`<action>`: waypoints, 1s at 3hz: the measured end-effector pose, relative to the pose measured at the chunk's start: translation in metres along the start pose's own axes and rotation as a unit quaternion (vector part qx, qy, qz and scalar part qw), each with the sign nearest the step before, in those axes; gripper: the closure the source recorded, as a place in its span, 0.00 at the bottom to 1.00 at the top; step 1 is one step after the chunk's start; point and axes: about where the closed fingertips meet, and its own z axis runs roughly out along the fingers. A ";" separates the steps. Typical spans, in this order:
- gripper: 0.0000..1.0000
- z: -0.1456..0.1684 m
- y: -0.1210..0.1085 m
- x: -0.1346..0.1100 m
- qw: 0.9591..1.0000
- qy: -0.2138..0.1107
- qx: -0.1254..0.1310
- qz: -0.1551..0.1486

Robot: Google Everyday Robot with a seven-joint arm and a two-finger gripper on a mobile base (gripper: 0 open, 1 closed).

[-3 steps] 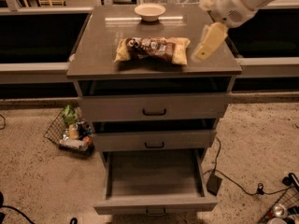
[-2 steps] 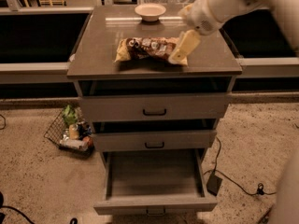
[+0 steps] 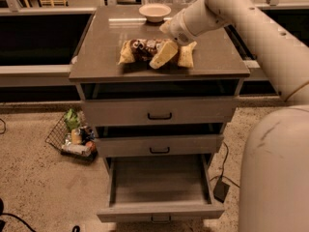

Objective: Place brown chip bag into bottom drawer

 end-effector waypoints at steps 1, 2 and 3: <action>0.37 0.024 -0.006 0.003 1.000 -0.004 0.000 0.006; 0.60 0.036 -0.010 0.004 1.000 -0.010 0.001 0.007; 0.85 0.011 -0.013 -0.007 0.998 -0.050 0.021 -0.004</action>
Offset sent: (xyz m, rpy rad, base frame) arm 0.0333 0.0192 -0.0281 0.0381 -0.0091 -0.0122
